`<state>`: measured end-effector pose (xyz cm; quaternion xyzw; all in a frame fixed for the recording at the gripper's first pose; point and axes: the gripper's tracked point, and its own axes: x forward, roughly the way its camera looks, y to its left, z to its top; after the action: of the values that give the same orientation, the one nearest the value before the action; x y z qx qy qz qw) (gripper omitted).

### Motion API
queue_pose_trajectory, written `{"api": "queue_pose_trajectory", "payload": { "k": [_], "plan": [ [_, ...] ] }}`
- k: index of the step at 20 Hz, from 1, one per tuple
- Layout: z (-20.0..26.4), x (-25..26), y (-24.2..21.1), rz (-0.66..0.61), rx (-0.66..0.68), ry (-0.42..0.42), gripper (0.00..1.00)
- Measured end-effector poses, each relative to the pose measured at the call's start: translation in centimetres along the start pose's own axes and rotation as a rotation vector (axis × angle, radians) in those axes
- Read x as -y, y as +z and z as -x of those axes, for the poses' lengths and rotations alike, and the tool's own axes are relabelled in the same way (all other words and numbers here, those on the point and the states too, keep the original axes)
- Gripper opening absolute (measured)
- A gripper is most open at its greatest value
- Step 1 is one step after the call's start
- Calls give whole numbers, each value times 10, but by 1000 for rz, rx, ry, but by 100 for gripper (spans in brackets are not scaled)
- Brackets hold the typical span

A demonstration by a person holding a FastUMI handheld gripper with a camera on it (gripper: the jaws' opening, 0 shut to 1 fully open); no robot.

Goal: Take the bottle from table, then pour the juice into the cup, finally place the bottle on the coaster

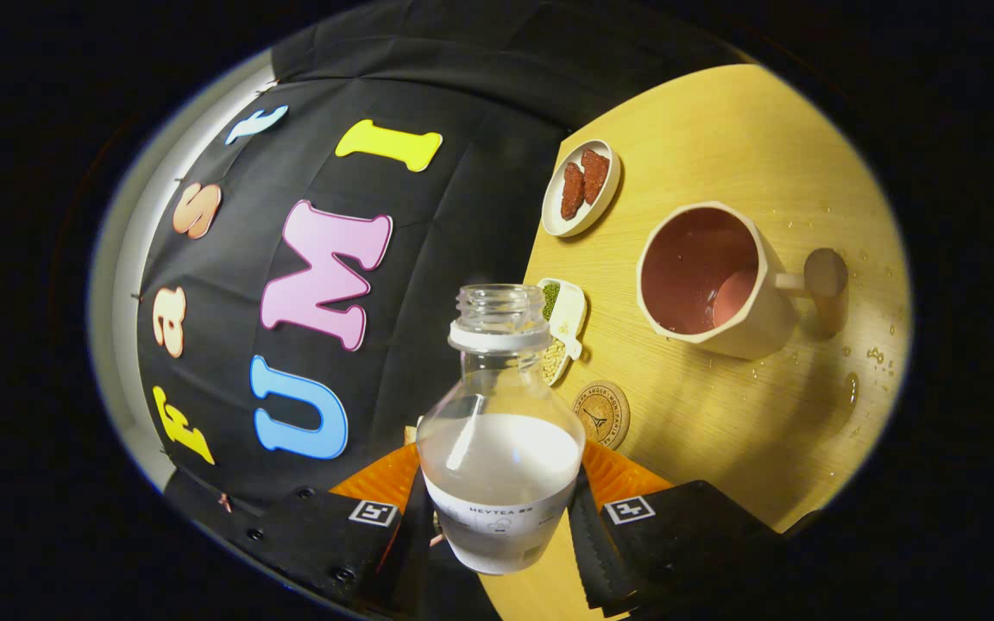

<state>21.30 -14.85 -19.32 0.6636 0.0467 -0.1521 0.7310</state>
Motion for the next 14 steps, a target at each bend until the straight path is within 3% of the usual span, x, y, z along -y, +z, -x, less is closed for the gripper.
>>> {"api": "queue_pose_trajectory", "payload": {
  "k": [4, 14],
  "plan": [
    [-5, 5, 13, -178, 27, -13, 72],
    [-15, 15, 18, -404, 0, -58, 71]
  ]
}}
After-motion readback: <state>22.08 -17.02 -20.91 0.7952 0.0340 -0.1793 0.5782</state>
